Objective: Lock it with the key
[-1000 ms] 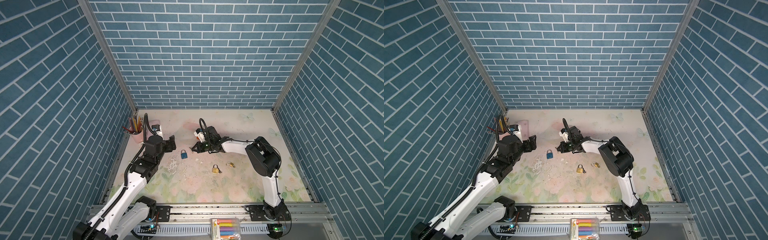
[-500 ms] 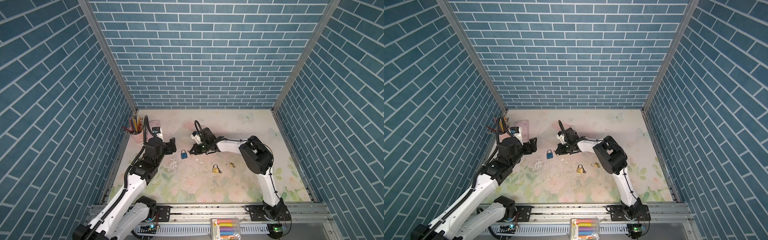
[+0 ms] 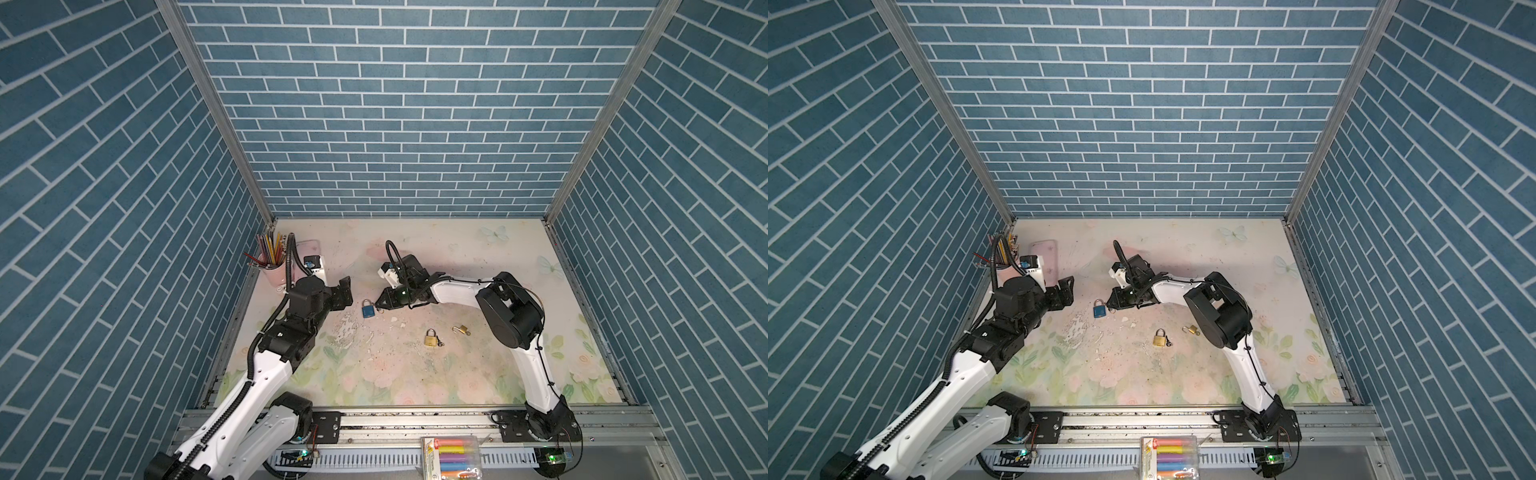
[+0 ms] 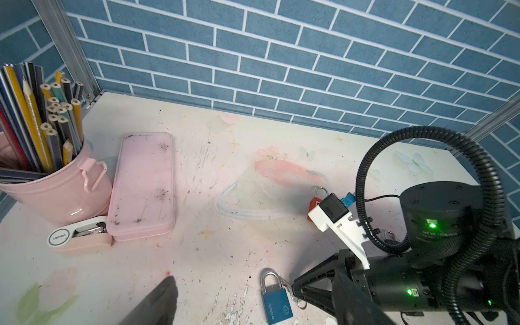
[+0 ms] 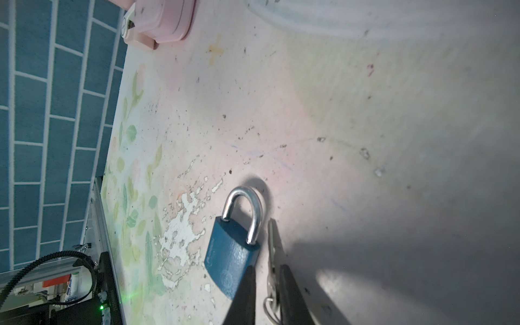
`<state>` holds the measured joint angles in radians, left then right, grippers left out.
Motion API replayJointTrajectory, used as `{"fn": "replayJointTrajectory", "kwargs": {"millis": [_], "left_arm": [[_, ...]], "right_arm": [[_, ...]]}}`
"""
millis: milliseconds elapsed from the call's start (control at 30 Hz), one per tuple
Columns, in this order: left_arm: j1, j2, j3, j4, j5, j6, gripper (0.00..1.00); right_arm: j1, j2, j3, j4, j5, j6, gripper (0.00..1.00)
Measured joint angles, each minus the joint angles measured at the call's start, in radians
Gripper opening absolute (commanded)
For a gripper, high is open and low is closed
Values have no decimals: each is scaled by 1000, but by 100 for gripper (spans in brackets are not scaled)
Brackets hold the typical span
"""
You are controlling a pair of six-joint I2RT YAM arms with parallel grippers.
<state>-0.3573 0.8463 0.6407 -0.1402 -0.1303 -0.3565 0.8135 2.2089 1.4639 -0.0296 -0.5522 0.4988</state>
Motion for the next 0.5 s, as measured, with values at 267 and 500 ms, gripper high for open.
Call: {"fn": "replayJointTrajectory", "kwargs": {"millis": [267,500], "left_arm": [[0,-37,-1,-7,-5,-15,86],[3,-119,9,-43,4,-53,87]], "right_arm": [[0,-21,-1,-14,45,-16,45],[-8,-293,-65,-143,282,-84,56]]}}
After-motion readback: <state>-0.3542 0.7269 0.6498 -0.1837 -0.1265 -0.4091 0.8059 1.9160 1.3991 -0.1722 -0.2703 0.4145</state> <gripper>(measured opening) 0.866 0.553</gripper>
